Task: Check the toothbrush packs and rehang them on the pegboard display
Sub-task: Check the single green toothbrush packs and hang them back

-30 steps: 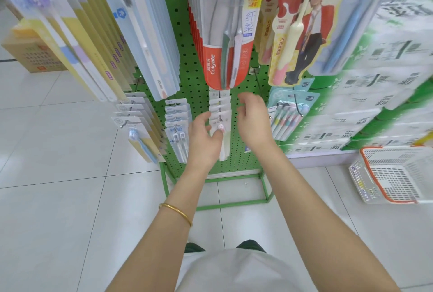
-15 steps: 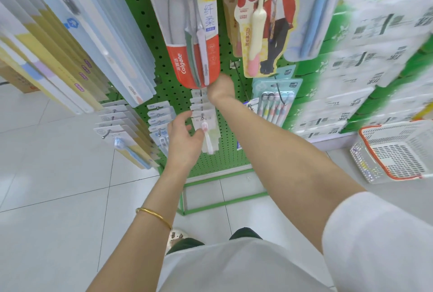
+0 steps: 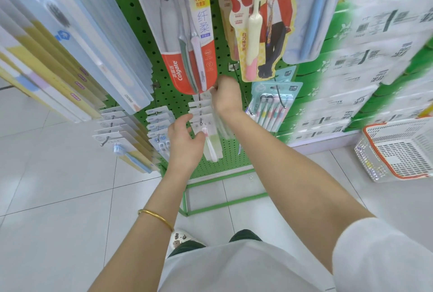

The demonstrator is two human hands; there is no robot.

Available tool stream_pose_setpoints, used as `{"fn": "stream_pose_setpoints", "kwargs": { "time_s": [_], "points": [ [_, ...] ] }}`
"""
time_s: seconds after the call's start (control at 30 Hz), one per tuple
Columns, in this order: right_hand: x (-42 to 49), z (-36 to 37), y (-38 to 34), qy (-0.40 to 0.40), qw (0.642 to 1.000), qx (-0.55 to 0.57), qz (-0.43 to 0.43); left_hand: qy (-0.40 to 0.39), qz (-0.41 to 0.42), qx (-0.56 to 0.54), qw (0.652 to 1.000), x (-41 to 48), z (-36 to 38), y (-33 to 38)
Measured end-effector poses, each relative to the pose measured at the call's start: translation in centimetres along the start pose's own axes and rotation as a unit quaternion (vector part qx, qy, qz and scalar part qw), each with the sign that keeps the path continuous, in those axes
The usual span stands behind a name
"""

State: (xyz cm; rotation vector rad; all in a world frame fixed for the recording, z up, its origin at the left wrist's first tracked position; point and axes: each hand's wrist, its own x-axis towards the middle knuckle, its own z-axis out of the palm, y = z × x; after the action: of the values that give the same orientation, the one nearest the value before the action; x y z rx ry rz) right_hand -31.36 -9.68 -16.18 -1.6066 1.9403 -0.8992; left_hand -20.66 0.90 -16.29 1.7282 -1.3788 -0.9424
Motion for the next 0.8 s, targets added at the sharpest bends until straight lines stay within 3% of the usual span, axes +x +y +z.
{"fn": "stream_pose_setpoints", "kwargs": {
  "time_s": [0.23, 0.43, 0.67, 0.8],
  "points": [
    [-3.0, -2.0, -0.1, 0.041, 0.994, -0.103, -0.027, 0.019, 0.013, 0.002, 1.0, 0.0, 1.2, -0.6],
    [-5.6, -3.6, 0.1, 0.07, 0.993, -0.084, -0.042, 0.103, 0.036, -0.044, 0.993, -1.5, 1.8, -0.5],
    [-9.4, -6.8, 1.6, 0.13, 0.99, -0.004, -0.06, 0.118, 0.08, -0.127, 0.982, -3.1, 2.9, -0.3],
    [-11.2, -9.4, 2.9, 0.103, 0.987, 0.123, -0.029, 0.081, 0.098, -0.161, 0.979, -4.1, 3.5, 0.5]
  ]
}}
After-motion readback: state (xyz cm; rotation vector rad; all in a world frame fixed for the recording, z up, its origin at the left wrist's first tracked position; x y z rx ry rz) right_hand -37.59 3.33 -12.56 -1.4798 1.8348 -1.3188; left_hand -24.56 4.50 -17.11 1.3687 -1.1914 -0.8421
